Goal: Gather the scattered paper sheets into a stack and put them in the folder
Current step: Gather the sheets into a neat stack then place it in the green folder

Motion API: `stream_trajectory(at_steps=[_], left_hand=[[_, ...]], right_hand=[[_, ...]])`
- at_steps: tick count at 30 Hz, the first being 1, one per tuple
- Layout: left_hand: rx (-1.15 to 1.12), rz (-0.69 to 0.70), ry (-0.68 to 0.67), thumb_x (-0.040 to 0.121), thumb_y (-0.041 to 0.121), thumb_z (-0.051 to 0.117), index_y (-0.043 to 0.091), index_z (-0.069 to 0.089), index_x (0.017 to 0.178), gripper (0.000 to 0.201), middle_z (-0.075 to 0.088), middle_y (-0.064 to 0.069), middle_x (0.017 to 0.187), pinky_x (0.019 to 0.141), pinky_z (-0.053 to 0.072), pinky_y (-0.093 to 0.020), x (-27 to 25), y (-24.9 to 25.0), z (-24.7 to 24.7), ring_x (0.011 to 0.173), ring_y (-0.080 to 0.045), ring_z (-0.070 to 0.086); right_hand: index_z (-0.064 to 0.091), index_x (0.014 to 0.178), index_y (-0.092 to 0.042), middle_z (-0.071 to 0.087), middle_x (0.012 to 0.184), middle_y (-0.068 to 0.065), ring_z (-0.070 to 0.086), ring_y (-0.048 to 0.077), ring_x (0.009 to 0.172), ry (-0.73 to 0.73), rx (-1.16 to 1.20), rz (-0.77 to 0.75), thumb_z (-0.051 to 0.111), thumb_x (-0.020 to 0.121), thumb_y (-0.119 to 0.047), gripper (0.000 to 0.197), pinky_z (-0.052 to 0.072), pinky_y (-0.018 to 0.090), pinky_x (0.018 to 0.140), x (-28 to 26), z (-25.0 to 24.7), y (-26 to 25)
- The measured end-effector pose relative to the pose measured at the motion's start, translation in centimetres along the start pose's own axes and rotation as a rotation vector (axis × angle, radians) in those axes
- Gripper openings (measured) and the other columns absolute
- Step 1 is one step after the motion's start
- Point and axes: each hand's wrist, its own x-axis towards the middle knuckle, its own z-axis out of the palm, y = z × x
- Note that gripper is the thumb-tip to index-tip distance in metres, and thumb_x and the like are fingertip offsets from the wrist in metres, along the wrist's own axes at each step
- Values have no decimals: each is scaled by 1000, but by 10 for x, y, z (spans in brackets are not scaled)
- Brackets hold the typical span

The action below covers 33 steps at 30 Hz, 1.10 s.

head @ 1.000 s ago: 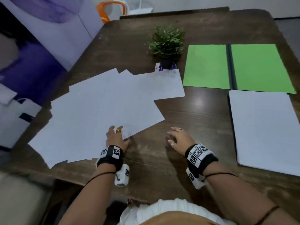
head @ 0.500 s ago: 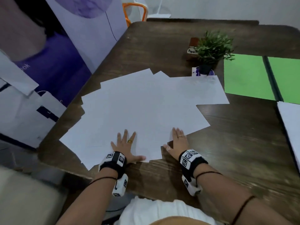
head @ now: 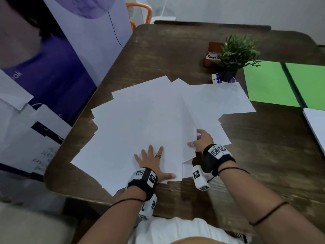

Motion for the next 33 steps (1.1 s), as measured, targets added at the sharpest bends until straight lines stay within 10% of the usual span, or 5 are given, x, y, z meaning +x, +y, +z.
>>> stream_trajectory(at_steps=[3,10,18,27,33], left_hand=[[105,60,29,62,89,41,40,-12,146,111,-2,-7,157,106,-1,-68,4,-12,-10,140,-39,8],[74,222,-25,80,66,52,47,1,145,85,5,-2,156,108,4,-66,14,-42,-19,142,-40,-12],[-95,391,27,80,49,65,41,-1,147,94,0,7,158,118,3,-48,15,-58,-6,144,-33,-12],[-605,252,251,89,2,56,38,18,143,75,3,1,158,115,23,-32,32,-37,-12,145,-22,15],[-335,-295,34,53,84,60,44,-32,135,129,-43,-14,144,104,3,-71,33,-51,-26,135,-47,-26]], right_hand=[[61,98,-3,63,108,12,60,24,100,-70,-330,30,74,73,-8,29,46,24,77,7,-3,-19],[47,131,-3,57,124,10,54,28,113,-79,-351,179,76,71,-49,81,42,29,93,18,-2,-41],[49,128,-1,51,132,15,52,28,120,-65,-200,168,74,77,-16,58,45,19,65,9,18,-34],[63,111,2,64,116,17,60,28,108,1,-98,71,72,80,-13,36,42,23,82,2,10,-3],[63,109,-4,64,102,10,61,27,101,-32,-56,79,74,79,-32,43,44,23,75,-3,16,-5]])
